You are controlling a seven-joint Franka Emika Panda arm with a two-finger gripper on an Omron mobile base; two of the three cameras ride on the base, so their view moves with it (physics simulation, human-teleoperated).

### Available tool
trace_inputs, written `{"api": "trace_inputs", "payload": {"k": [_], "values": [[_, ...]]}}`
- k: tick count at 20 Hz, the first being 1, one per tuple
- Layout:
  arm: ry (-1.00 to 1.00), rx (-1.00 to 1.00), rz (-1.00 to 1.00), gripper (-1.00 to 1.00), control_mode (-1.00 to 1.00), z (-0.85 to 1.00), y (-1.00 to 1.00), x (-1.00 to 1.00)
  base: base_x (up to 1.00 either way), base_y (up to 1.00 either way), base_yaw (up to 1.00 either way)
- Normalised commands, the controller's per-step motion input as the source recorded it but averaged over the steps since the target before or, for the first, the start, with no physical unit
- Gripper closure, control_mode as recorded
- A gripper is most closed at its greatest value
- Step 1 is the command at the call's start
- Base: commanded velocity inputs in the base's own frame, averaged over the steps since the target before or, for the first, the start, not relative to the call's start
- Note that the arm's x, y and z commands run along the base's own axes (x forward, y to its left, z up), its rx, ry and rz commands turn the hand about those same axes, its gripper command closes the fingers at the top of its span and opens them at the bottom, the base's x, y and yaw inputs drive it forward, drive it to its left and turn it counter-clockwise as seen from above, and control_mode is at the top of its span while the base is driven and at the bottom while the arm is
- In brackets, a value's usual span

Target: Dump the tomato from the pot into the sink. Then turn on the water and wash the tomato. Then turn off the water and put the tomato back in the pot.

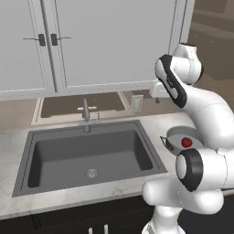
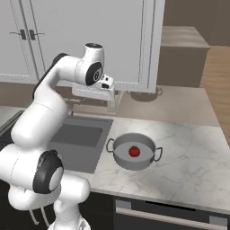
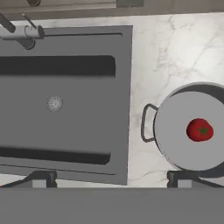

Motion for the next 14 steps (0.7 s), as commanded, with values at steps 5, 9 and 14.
{"api": "trace_inputs", "payload": {"k": [5,9,14], "values": [[0.08,0.00,-0.01,-1.00,-1.00,-0.13,-0.48,0.00,0.00,0.00,0.00],[0.10,0.00,0.00,-1.00,-1.00,-0.29,-0.30,0.00,0.00,0.00,0.00],[0.11,-0.04,0.00,-1.00,-1.00,-0.41,-0.18,0.02,0.00,0.00,0.00]]}}
